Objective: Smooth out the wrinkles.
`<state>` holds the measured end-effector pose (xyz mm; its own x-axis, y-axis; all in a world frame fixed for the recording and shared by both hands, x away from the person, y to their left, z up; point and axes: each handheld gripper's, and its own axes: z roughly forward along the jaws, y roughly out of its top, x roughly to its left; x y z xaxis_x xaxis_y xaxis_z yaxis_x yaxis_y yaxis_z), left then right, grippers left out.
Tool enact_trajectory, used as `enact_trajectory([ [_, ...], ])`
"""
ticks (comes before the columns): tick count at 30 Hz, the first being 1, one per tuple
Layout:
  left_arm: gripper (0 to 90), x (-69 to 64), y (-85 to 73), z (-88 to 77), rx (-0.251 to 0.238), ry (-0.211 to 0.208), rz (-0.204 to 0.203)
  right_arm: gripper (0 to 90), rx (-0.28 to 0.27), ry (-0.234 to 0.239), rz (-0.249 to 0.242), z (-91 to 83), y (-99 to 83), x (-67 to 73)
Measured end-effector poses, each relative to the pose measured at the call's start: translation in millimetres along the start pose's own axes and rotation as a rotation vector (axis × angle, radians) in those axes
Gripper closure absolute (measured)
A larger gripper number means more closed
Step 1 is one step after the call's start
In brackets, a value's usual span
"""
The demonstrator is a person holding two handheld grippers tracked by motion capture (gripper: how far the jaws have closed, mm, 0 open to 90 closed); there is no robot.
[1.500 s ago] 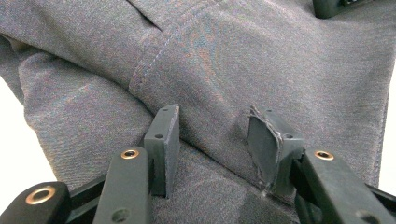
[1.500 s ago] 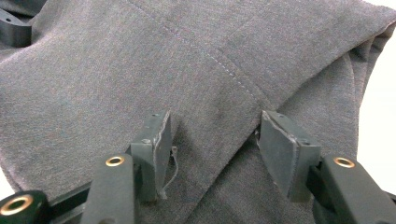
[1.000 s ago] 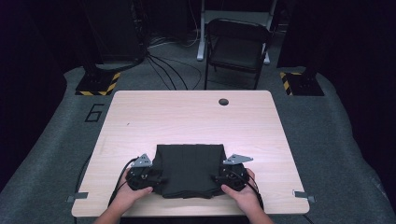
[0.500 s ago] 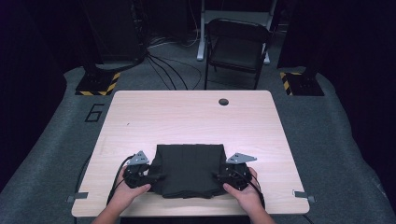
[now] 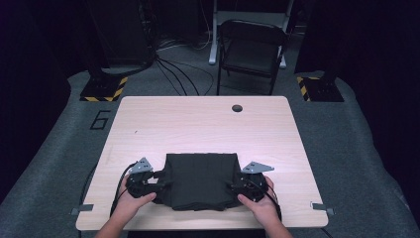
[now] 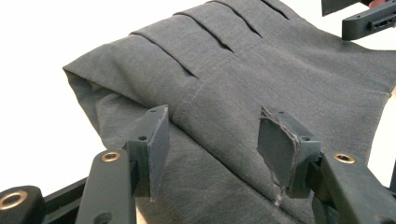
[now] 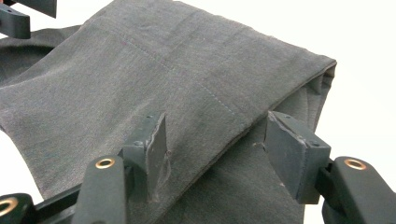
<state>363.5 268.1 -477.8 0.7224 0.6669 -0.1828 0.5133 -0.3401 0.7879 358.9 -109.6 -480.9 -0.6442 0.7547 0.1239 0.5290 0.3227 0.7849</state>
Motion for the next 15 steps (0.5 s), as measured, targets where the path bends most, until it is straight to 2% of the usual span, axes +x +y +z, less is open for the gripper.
enact_trajectory([
  [4,43.5,3.1,0.7,-4.3,-0.014,0.014,-0.002,38.9,-0.009,-0.008,0.015,-2.6,0.3,-2.1],
  [7,43.4,4.3,0.6,-7.6,-0.032,0.021,-0.032,38.9,-0.012,-0.017,0.019,-5.1,0.3,-5.2],
  [10,43.3,6.8,0.2,-10.9,-0.049,0.036,-0.043,38.9,-0.015,-0.029,0.032,-8.4,-0.1,-8.3],
  [15,43.0,9.4,-3.5,-19.4,-0.043,0.044,-0.053,38.2,-0.009,-0.055,0.025,-14.3,-2.0,-13.5],
])
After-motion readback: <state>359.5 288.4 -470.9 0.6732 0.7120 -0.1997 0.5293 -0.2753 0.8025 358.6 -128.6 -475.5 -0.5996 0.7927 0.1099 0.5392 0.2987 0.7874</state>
